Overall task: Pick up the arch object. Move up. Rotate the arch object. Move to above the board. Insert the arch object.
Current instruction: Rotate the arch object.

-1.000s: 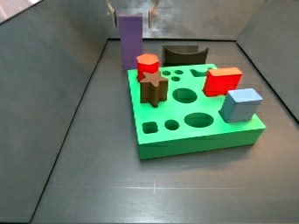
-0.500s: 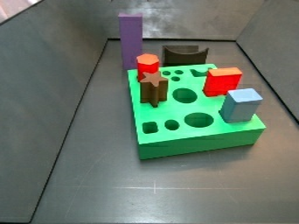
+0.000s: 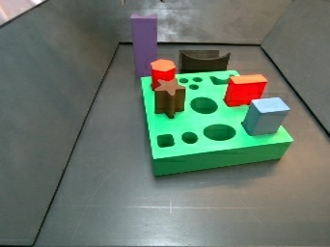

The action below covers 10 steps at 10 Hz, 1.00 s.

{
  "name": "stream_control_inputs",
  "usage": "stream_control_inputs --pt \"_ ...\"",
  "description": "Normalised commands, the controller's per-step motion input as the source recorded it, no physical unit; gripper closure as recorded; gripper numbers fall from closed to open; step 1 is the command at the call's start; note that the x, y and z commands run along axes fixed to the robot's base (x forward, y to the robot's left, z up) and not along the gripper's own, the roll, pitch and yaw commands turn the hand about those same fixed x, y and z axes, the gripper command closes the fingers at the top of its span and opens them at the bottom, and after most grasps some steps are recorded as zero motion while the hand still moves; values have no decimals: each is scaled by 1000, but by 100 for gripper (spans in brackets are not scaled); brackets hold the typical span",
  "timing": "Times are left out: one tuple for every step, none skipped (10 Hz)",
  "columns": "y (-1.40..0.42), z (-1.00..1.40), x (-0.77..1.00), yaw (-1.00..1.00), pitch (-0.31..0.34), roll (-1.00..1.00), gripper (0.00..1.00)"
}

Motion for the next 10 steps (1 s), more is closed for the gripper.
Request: stream_control_inputs --pt "13 -44 34 1000 6 1 0" --pt "12 -40 35 1000 6 1 0" --pt "12 -38 36 1000 6 1 0" --pt "11 -35 37 1000 6 1 0" --pt "11 -34 37 1000 6 1 0" --pt "10 -32 38 1000 6 1 0" --pt "10 -32 38 1000 6 1 0" --pt "9 -31 38 1000 6 1 0" --pt "9 -31 38 1000 6 1 0" --pt "9 -30 38 1000 6 1 0"
